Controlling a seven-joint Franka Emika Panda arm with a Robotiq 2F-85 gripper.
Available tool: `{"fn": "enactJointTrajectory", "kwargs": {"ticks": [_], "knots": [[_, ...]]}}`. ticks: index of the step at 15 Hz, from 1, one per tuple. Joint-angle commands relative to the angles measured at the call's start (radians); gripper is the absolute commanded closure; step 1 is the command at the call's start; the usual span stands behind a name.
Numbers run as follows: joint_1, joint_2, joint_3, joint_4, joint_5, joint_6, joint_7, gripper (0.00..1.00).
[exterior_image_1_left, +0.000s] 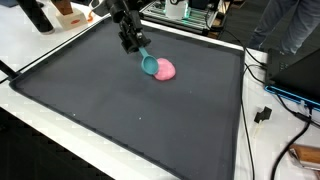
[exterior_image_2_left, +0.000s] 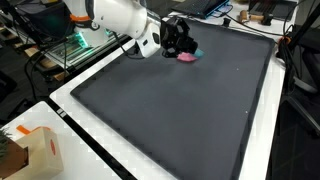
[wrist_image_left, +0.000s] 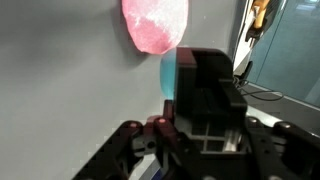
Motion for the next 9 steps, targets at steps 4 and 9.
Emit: {"fn": "enactJointTrajectory", "kwargs": {"ticks": [4,9], "knots": [[0.007,-0.087,0.018,-0.024,-0.078,0.020,0.154,0.75],[0.031,-0.169,0.049,-0.031,-0.251,0.097,0.312,0.75]]}}
